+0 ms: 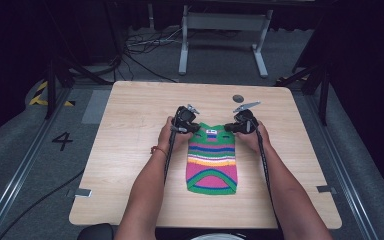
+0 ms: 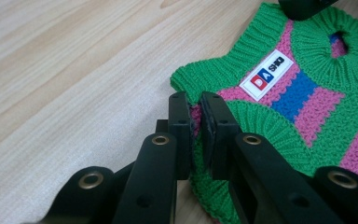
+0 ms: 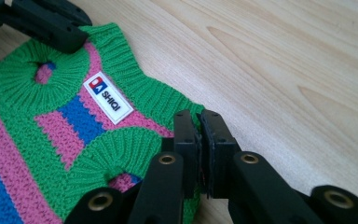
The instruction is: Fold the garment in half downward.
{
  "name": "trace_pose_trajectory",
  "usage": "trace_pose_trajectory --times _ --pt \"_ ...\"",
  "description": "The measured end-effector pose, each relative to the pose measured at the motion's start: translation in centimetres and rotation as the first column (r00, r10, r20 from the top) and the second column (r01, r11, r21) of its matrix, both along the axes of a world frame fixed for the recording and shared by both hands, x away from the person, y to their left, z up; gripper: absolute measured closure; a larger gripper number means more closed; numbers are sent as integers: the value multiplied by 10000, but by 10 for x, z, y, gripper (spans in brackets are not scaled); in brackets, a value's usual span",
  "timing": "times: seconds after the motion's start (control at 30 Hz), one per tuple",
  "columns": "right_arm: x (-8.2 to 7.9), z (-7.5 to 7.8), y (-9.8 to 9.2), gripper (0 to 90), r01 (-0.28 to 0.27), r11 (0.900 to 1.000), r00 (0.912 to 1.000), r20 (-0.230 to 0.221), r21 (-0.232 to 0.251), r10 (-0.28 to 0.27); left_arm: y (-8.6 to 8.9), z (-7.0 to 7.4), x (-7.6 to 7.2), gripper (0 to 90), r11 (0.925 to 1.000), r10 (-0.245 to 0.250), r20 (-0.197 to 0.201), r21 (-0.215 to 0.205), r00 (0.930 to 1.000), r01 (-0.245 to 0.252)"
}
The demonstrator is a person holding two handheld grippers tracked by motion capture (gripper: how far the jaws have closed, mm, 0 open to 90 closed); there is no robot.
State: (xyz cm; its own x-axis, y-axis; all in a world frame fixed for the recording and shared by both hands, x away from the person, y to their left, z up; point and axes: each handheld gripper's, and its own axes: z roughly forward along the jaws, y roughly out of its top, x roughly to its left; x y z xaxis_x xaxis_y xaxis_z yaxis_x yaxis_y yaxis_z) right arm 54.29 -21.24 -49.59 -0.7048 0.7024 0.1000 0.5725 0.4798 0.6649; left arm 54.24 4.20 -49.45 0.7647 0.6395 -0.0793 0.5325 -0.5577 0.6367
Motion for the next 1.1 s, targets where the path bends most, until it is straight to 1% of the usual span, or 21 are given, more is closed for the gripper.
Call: trace_pose_trajectory --times 0.03,0.1,0.2,0.27,0.3,0.33,0.4,0.47,0.53,0.57,0.63,0.67,0.7,0.73,0.77,0.8,0.9,0.93,1.0,1.03,1.1 --pt "0 2 1 866 -13 10000 10000 79 -38 13 0 1 0 832 10000 51 45 -15 10000 -51" --pt "-2 7 1 867 -78 9999 9997 232 98 76 1 4 -1 833 9998 142 242 -121 9996 -139" --pt "-5 19 -1 867 -176 9997 9979 622 193 164 4 12 -4 833 9994 119 349 -342 9993 -107" --pt "-8 27 -1 867 -379 9988 9956 873 295 352 6 14 -6 832 9994 44 462 -350 9989 -28" --pt "-8 27 -1 867 -379 9988 9956 873 295 352 7 18 -9 832 9993 -44 524 -370 9986 63" --pt "-14 36 0 868 -608 9976 9921 1121 346 566 9 22 -11 832 9993 -189 663 -307 9976 210" --pt "-17 40 1 868 -737 9966 9899 1239 366 686 12 29 -18 832 9984 -476 896 -269 9948 502" --pt "-25 49 3 869 -1066 9935 9829 1548 390 994 16 37 -26 833 9962 -816 1142 -207 9901 845" --pt "-31 54 5 868 -1299 9912 9765 1771 270 1231 20 42 -33 833 9950 -945 1264 -189 9875 976" --pt "-35 57 5 868 -1401 9897 9730 1893 310 1318 21 45 -36 833 9939 -1076 1426 -102 9839 1102" --pt "-41 62 6 868 -1665 9855 9665 2038 342 1562 24 49 -41 832 9906 -1347 1547 -27 9787 1367" --pt "-44 64 6 868 -1718 9845 9650 2072 360 1608 25 52 -45 832 9899 -1381 1643 -105 9767 1417" --pt "-48 67 6 868 -1895 9808 9591 2225 453 1750 26 54 -48 832 9878 -1533 1694 -8 9735 1557" --pt "-52 69 6 868 -2009 9783 9564 2262 503 1848 26 55 -51 831 9855 -1668 1776 -11 9699 1697" --pt "-55 71 6 868 -2091 9765 9533 2336 526 1915 26 55 -51 831 9855 -1668 1776 -11 9699 1697" --pt "-55 71 6 868 -2091 9765 9533 2336 526 1915 26 57 -54 831 9837 -1754 1838 -80 9672 1799" --pt "-65 73 5 868 -2419 9687 9442 2435 553 2218 25 60 -64 832 9777 -2077 1982 108 9579 2098" --pt "-68 73 5 868 -2490 9672 9407 2503 506 2291 25 61 -67 833 9753 -2176 2050 87 9543 2205" --pt "-74 73 4 868 -2712 9606 9348 2544 611 2478 25 62 -73 834 9726 -2302 2101 169 9502 2319" --pt "-77 73 3 868 -2764 9592 9330 2563 601 2528 25 63 -76 835 9701 -2409 2156 230 9463 2417" --pt "-83 72 1 868 -2881 9555 9296 2583 640 2630 26 64 -81 836 9665 -2544 2204 239 9417 2555"
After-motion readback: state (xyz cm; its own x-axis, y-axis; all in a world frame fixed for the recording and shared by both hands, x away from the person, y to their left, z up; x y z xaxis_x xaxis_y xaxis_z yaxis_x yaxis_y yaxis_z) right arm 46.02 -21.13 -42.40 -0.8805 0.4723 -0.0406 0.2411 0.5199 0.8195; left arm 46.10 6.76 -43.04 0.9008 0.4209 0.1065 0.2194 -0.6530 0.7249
